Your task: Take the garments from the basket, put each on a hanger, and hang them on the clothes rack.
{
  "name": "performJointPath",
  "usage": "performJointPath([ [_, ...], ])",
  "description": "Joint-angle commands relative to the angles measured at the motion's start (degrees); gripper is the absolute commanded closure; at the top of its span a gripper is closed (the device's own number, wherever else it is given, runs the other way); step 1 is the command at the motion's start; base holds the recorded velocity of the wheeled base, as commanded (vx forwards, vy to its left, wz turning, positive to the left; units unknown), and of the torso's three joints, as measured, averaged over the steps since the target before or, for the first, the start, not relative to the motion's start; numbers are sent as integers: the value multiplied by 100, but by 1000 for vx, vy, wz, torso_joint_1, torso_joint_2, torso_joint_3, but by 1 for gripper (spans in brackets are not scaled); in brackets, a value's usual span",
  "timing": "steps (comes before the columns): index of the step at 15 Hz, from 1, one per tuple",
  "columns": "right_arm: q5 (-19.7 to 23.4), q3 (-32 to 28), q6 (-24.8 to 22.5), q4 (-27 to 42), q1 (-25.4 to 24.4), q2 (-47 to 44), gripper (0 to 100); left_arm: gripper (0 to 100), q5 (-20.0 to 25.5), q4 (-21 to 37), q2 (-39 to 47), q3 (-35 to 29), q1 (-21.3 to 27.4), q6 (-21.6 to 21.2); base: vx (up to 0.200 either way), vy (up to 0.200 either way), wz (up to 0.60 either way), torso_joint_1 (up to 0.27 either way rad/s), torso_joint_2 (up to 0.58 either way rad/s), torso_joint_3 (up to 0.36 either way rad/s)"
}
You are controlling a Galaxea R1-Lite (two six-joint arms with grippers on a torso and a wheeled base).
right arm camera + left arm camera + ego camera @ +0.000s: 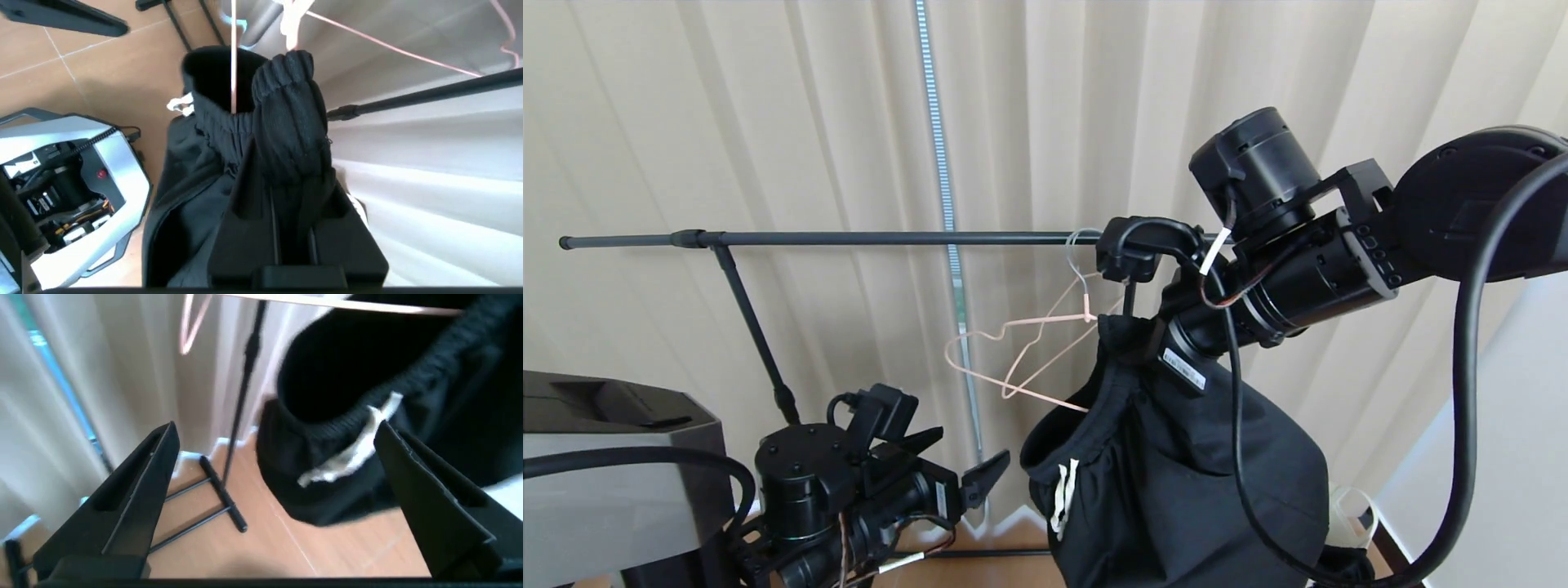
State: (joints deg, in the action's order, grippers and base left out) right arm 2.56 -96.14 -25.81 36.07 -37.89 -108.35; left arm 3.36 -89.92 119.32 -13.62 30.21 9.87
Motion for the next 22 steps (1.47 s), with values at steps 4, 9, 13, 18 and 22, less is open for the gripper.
performJointPath([
  [4,140,315,14,-4,-166,253,100,0,-249,-8,373,-176,187,6,0,0,0,0,0,0],
  [9,236,851,23,-584,-289,367,100,0,-249,-8,443,-124,398,6,0,0,0,0,0,0],
  [13,561,921,67,-689,-289,473,100,0,-345,-8,698,-124,477,-12,0,0,0,0,0,0],
  [18,825,930,137,-689,-281,631,100,0,-363,-8,838,-132,521,-12,0,0,0,0,0,0],
  [22,825,1009,208,-698,-96,640,100,100,-372,-8,856,-159,512,-12,0,0,0,0,0,0],
])
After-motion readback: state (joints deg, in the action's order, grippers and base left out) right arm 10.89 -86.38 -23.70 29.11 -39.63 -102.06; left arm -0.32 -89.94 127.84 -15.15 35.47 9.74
